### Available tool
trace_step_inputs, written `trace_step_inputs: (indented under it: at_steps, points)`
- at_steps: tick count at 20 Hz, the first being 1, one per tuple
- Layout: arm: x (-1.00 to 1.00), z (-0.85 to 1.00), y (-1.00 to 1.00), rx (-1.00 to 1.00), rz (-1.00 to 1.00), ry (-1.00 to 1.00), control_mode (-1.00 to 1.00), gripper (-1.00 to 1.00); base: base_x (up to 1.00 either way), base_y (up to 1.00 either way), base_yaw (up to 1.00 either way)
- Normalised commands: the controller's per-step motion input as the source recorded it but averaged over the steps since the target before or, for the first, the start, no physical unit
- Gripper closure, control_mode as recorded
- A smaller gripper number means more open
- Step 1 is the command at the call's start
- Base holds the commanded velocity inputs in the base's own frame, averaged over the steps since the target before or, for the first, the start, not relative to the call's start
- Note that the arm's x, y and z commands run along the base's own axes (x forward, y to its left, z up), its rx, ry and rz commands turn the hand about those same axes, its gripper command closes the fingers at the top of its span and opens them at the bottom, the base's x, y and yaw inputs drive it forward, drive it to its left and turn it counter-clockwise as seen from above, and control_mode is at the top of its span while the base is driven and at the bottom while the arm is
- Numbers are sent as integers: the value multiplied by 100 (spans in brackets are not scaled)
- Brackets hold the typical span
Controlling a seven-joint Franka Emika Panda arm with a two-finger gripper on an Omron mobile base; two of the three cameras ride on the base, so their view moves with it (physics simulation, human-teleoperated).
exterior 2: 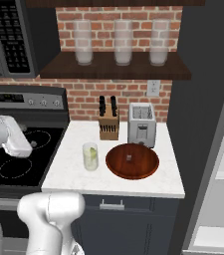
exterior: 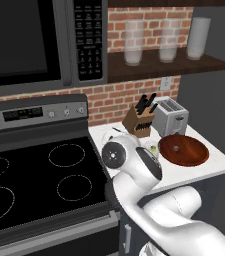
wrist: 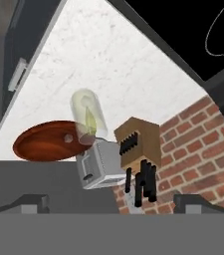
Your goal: Grab a lemon wedge from the fridge and one ice cube from the ice bowl, and put them in the glass of lemonade.
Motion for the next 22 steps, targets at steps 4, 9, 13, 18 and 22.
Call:
trace_step_inputs:
  at_steps: [4, 9, 13, 18, 22]
  points:
    - [-34, 2, 84, 0, 0, -2, -100, -100, 0, 0, 0]
    - [-36, 2, 31, 1, 3, -3, -100, -100, 0, 0, 0]
    - [-4, 0, -6, 1, 0, 0, -100, -100, 0, 0, 0]
    - [-7, 0, -3, -1, 0, 1, -100, -100, 0, 0, 0]
    - [-7, 0, -4, 0, 0, 1, -100, -100, 0, 0, 0]
